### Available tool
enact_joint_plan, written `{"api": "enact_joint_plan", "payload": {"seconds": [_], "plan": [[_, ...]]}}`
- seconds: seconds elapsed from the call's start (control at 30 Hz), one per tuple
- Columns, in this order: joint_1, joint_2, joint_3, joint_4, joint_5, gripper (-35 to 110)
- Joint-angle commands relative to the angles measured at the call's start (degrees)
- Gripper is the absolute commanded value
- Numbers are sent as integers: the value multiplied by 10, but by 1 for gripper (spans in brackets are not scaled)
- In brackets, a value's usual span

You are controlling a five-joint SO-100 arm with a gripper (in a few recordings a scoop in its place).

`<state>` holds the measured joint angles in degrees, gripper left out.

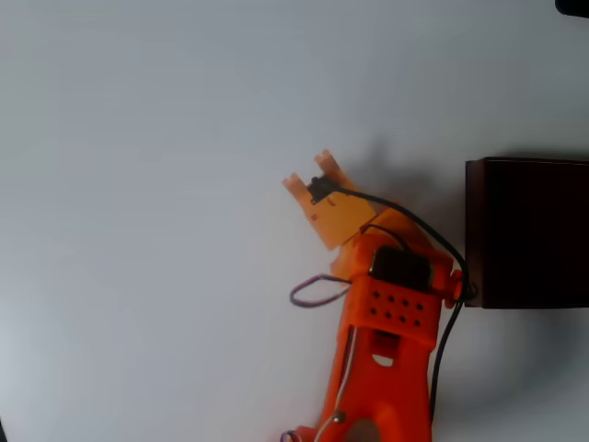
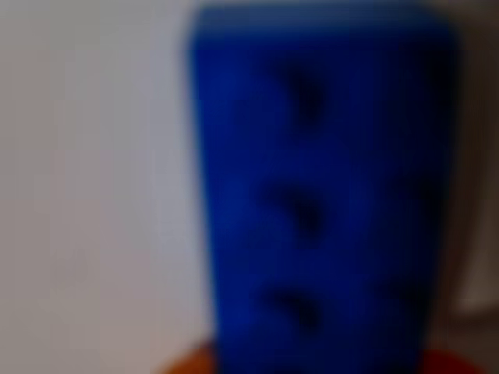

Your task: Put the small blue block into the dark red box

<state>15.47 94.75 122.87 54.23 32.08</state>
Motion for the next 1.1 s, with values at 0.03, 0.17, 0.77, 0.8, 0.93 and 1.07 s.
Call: {"api": "enact_joint_plan", "payload": {"seconds": [0.03,0.17,0.77,0.8,0.93,1.07], "plan": [[8,5,-19,11,7,0],[4,15,-18,18,12,0],[163,131,-229,276,-58,0],[178,122,-243,279,-63,0],[226,65,-301,276,-82,0],[265,-37,-394,287,-99,0]]}}
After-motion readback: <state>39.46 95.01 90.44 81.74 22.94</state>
